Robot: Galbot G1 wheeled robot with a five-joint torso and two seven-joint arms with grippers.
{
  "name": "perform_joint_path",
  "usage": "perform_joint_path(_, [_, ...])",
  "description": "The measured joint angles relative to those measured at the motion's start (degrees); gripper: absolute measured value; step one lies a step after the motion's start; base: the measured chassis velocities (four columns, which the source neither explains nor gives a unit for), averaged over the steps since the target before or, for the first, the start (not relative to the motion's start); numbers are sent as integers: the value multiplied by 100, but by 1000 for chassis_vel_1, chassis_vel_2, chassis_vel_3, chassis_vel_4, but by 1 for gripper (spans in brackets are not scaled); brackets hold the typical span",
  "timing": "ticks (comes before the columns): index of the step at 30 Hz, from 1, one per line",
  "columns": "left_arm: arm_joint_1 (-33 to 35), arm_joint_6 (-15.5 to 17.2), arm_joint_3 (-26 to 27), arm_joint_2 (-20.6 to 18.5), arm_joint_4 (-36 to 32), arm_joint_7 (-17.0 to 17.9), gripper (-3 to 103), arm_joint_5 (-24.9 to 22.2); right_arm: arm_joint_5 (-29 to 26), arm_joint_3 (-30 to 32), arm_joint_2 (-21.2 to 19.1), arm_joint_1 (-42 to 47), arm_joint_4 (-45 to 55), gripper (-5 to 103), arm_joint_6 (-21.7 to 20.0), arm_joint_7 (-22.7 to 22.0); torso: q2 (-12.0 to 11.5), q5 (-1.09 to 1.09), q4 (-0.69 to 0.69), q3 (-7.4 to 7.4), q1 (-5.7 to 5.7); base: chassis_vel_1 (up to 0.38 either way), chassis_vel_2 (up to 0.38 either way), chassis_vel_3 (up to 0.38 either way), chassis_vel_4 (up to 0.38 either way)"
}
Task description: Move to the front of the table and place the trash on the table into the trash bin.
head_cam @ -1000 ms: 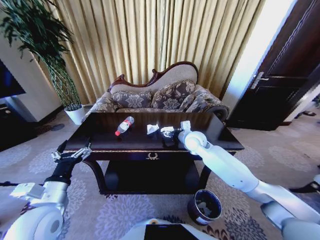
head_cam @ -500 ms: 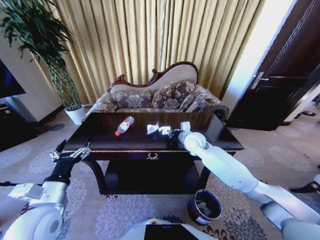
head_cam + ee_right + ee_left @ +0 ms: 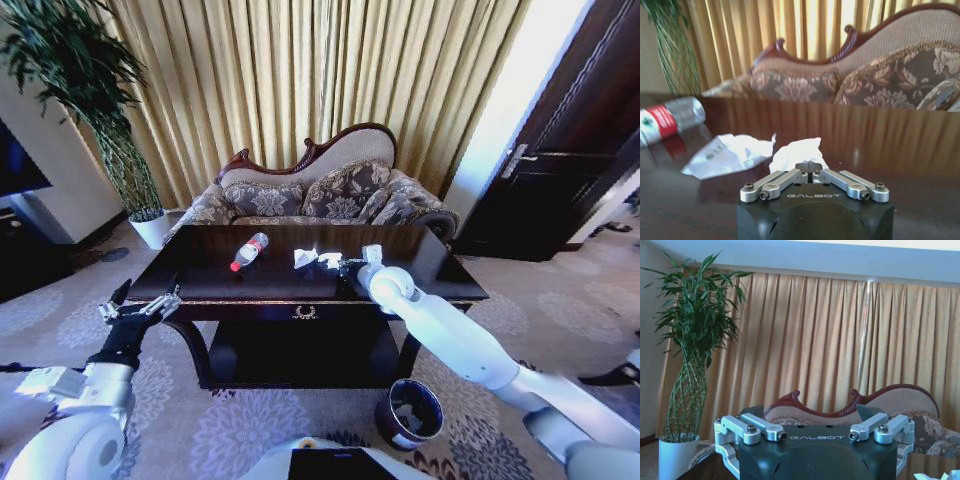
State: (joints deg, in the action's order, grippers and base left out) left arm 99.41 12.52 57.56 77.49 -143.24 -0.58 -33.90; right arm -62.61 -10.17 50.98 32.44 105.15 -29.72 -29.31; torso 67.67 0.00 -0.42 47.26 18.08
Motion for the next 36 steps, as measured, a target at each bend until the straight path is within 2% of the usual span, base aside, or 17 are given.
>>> perform_joint_path(2, [-26, -4, 2, -1, 0, 3, 100, -8, 165, 300, -53, 352, 251, 0, 315, 57, 0, 2, -1, 0, 0, 0, 0, 0, 0])
perform_joint_path(7, [-59, -7, 31, -8, 0, 12, 100, -93, 529, 824, -226, 949, 629, 0, 660, 196, 0, 2, -2, 0, 0, 0, 0, 0, 0])
perform_joint_path(10, [-85, -10, 102, -70, 0, 18, 100, -174, 758, 1466, -401, 1548, 1103, 0, 864, 183, 0, 0, -2, -1, -1, 0, 0, 0, 0])
perform_joint_path(11, [-104, -11, 171, -127, 0, 22, 100, -273, 1075, 1878, -447, 1975, 1336, 0, 1000, 138, 0, 2, -1, -1, -1, 0, 0, 0, 0])
perform_joint_path(13, [-116, -11, 201, -152, 0, 23, 100, -305, 1196, 2045, -447, 2134, 1421, 0, 1031, 136, 0, 1, -2, -1, -1, 0, 0, 0, 0])
perform_joint_path(15, [-129, -12, 286, -204, 0, 25, 100, -408, 1389, 2585, -410, 2831, 1762, 0, 1060, 134, 0, 0, -2, -1, -1, 0, 0, 0, 0])
perform_joint_path(16, [-129, -12, 286, -204, 0, 25, 100, -408, 1389, 2585, -410, 2831, 1762, 0, 1060, 134, 0, 0, -2, -1, -1, 0, 0, 0, 0])
perform_joint_path(19, [-123, -18, 370, -240, 0, 11, 100, -516, 1518, 3249, -301, 3678, 2254, 0, 1058, 152, 0, 0, -2, -1, -1, 0, 0, 0, 0])
perform_joint_path(20, [-123, -18, 370, -240, 0, 11, 100, -516, 1518, 3249, -301, 3678, 2254, 0, 1058, 152, 0, 0, -2, -1, -1, 0, 0, 0, 0])
perform_joint_path(26, [-124, -83, 474, -374, 0, -68, 100, -630, 1949, 4257, 92, 5027, 3357, 0, 1044, 412, 1, -1, -1, -1, -1, 0, 0, 0, 0])
perform_joint_path(30, [-154, -85, 481, -479, 0, -74, 100, -691, 2123, 4632, 282, 5601, 3650, 0, 1035, 536, 1, 0, -2, -1, -1, 0, 0, 0, 0])
perform_joint_path(36, [-158, -40, 469, -536, 49, -125, 100, -734, 2160, 4824, 318, 5890, 3811, 0, 1034, 651, 1, 0, 0, 0, -1, 0, 0, 0, 0])
